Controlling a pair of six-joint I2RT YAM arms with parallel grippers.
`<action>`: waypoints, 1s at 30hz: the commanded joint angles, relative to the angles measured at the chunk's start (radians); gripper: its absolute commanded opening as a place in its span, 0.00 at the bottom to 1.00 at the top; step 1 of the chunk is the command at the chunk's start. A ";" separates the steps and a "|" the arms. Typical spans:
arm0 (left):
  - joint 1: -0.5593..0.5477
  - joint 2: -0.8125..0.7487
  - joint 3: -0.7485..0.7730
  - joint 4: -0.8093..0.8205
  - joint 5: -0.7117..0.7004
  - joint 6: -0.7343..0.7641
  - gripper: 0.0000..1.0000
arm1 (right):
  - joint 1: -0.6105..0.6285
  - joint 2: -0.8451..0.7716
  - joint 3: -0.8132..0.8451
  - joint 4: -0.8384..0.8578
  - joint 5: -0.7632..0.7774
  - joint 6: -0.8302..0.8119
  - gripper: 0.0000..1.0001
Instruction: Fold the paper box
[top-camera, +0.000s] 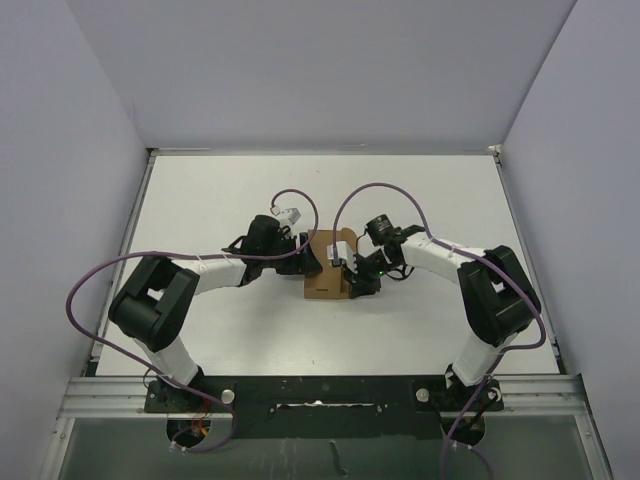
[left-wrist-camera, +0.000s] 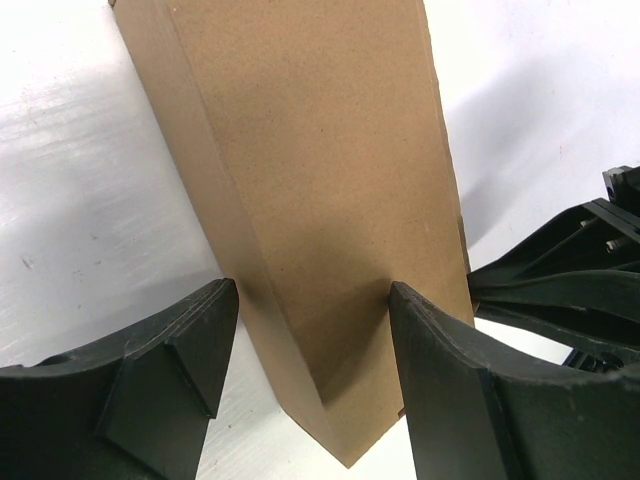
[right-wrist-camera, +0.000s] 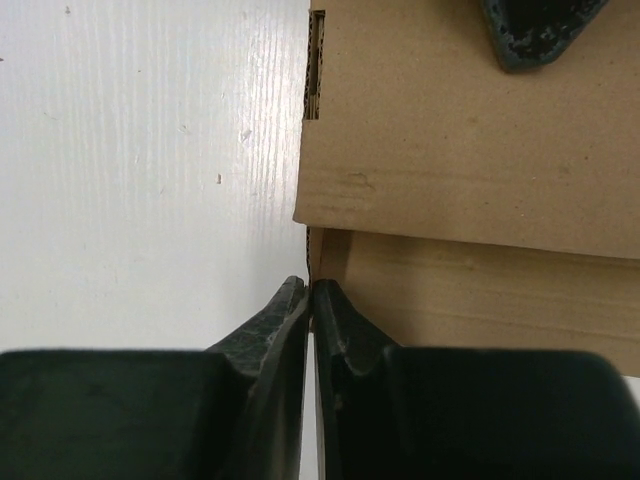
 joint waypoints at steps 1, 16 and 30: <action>0.001 -0.007 0.039 0.010 0.025 0.011 0.60 | 0.017 -0.018 0.031 0.007 -0.002 -0.006 0.03; -0.062 0.008 0.033 0.010 -0.005 -0.018 0.58 | 0.059 0.009 0.125 -0.036 0.055 0.140 0.00; -0.089 0.006 0.019 0.018 -0.041 -0.031 0.59 | 0.083 0.025 0.163 -0.076 0.041 0.158 0.07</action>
